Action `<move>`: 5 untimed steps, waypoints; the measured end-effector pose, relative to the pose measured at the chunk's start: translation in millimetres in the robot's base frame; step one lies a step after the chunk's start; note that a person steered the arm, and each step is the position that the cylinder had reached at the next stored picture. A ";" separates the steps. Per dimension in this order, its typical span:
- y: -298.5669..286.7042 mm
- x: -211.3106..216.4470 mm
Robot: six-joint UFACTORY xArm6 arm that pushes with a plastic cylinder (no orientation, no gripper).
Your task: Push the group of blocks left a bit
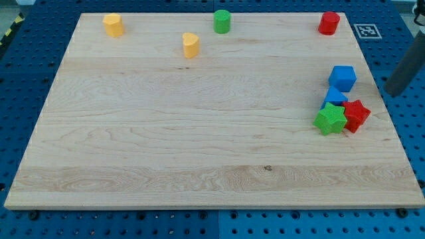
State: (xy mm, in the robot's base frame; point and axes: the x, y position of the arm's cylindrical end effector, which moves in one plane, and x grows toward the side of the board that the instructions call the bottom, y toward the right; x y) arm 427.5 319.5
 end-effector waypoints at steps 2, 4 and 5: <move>-56.0 40.4; -101.4 40.7; -101.4 37.6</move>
State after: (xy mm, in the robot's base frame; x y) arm 465.1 218.1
